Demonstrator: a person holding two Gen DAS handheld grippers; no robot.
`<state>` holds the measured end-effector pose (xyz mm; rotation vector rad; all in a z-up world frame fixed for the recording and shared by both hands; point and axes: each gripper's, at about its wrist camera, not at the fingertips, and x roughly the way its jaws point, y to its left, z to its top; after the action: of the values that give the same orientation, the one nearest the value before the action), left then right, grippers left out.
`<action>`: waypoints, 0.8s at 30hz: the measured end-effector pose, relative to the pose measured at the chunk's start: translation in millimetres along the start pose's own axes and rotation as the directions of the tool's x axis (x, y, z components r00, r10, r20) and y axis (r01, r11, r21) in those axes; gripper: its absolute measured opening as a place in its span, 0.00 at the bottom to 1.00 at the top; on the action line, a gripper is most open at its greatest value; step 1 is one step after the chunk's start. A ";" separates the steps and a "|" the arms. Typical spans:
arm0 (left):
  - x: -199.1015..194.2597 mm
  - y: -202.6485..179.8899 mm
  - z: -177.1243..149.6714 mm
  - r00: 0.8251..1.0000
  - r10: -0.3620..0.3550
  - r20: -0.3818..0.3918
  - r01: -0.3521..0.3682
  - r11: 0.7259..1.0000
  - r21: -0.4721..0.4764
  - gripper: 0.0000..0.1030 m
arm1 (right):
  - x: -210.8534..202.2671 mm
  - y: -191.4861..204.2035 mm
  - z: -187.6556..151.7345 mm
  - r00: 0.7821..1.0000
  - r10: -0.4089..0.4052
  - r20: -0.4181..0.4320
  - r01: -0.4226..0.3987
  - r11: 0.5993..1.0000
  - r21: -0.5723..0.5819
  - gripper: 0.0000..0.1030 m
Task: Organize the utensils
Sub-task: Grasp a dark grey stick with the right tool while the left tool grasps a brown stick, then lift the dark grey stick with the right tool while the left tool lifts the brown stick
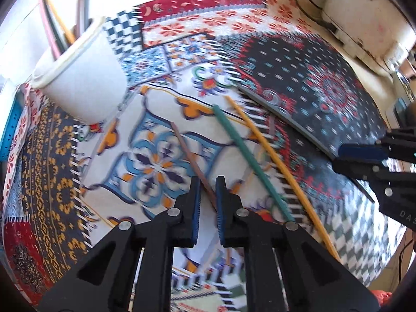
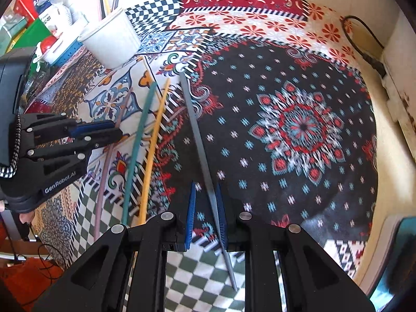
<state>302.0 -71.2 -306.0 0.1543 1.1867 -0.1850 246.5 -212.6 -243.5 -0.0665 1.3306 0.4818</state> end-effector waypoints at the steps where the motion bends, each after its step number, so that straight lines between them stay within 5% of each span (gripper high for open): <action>1: 0.8 6.0 2.0 1.000 -0.001 -0.001 0.001 1.000 -0.014 0.10 | 1.9 1.5 3.1 1.000 0.001 -0.003 -0.001 1.000 -0.006 0.14; 13: -6.8 41.4 -14.1 0.977 -0.186 -0.102 0.159 0.960 -0.230 0.15 | 21.0 13.8 36.5 0.999 -0.012 -0.030 0.010 0.996 -0.085 0.14; 24: -14.8 14.9 -29.7 0.989 -0.120 -0.089 0.103 0.980 -0.170 0.19 | 36.7 24.0 61.1 1.000 -0.020 -0.021 0.017 0.992 -0.129 0.14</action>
<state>273.1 -49.4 -302.8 -0.0497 1.3050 -0.1778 299.2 -160.7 -257.3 -0.1912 1.3186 0.5522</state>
